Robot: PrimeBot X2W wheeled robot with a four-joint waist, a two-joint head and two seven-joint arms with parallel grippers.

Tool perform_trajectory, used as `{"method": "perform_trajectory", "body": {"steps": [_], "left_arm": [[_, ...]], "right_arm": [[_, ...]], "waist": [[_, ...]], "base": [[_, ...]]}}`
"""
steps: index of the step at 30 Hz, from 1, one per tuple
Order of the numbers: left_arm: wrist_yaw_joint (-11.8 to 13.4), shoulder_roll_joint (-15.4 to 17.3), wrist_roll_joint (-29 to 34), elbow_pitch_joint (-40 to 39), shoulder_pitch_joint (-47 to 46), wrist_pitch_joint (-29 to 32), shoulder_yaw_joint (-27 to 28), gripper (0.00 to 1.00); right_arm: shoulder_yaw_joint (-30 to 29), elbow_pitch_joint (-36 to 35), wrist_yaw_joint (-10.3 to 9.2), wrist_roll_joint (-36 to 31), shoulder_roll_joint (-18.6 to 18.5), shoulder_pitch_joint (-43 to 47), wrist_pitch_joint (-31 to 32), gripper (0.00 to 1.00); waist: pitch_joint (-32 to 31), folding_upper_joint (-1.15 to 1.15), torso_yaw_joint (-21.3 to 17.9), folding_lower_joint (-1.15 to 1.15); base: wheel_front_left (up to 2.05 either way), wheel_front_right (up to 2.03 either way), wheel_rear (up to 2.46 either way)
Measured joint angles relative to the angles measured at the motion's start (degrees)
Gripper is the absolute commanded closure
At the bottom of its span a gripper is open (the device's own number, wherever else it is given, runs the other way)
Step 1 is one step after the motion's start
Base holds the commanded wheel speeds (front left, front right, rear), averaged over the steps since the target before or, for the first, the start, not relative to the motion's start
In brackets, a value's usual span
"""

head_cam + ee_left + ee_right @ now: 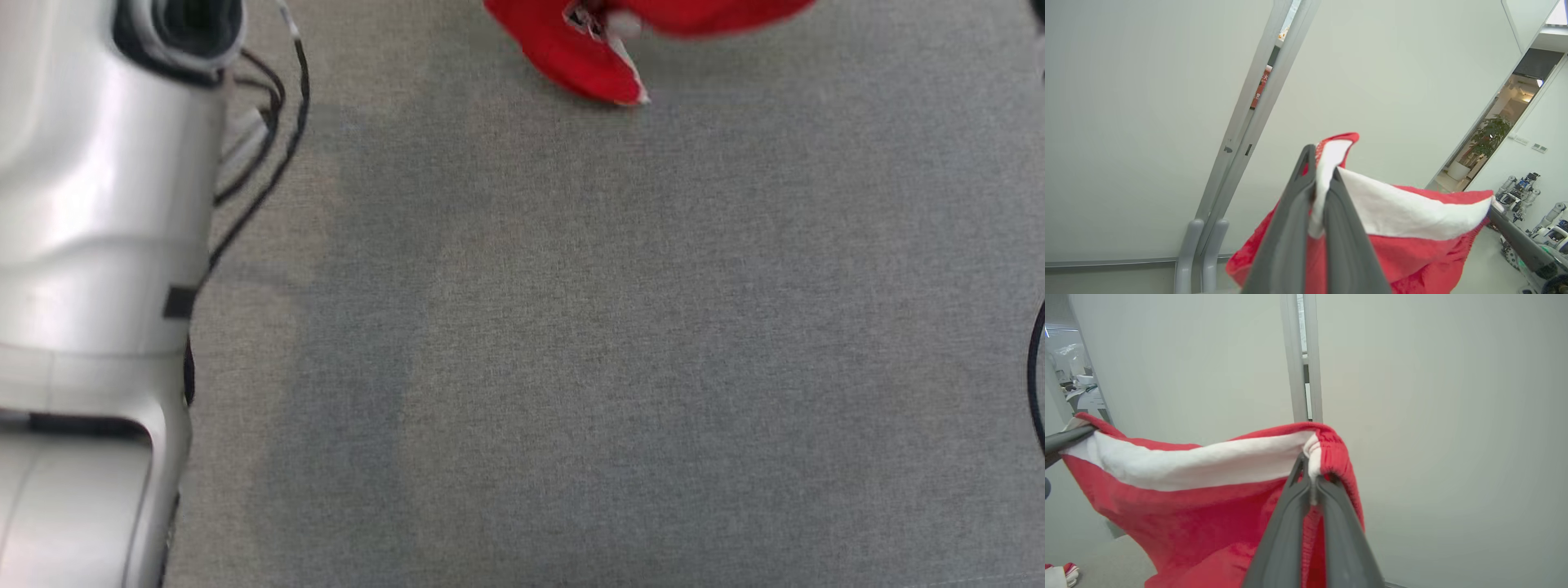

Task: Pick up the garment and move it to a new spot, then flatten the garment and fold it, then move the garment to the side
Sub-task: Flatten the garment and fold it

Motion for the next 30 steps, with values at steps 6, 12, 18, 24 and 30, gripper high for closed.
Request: {"method": "perform_trajectory", "body": {"steps": [6,12,18,24,30], "left_arm": [[0.16,-0.38,1.55,8.66,-18.13,-4.28,1.40,1.00],[-0.36,-1.14,2.56,13.91,-25.79,-7.79,-1.10,1.00],[-0.56,-0.85,0.80,14.84,-23.09,-10.26,-4.41,1.00],[-0.57,2.75,-2.41,9.04,-7.52,-14.35,-9.44,1.00],[-0.62,6.19,-3.80,1.25,11.98,-16.67,-10.67,1.00]], "right_arm": [[1.42,7.32,-0.01,2.64,2.24,-17.59,-0.78,1.00],[7.02,12.18,-0.01,3.96,2.52,-23.96,-2.61,1.00],[13.86,11.67,0.00,8.45,0.91,-20.89,-4.25,1.00],[19.76,5.60,0.00,13.70,-2.99,-7.84,-7.88,1.00],[21.89,-1.68,-0.01,16.45,-7.22,7.87,-9.17,1.00]], "waist": [[6.05,0.00,-0.90,0.01],[10.20,0.00,-2.04,0.01],[12.32,0.00,-2.86,0.01],[10.70,0.00,-3.33,0.00],[6.86,0.00,-3.59,-0.01]], "base": [[0.00,0.00,0.00],[0.00,0.00,0.00],[0.00,0.00,0.00],[0.00,0.00,0.00],[0.00,0.00,0.00]]}}
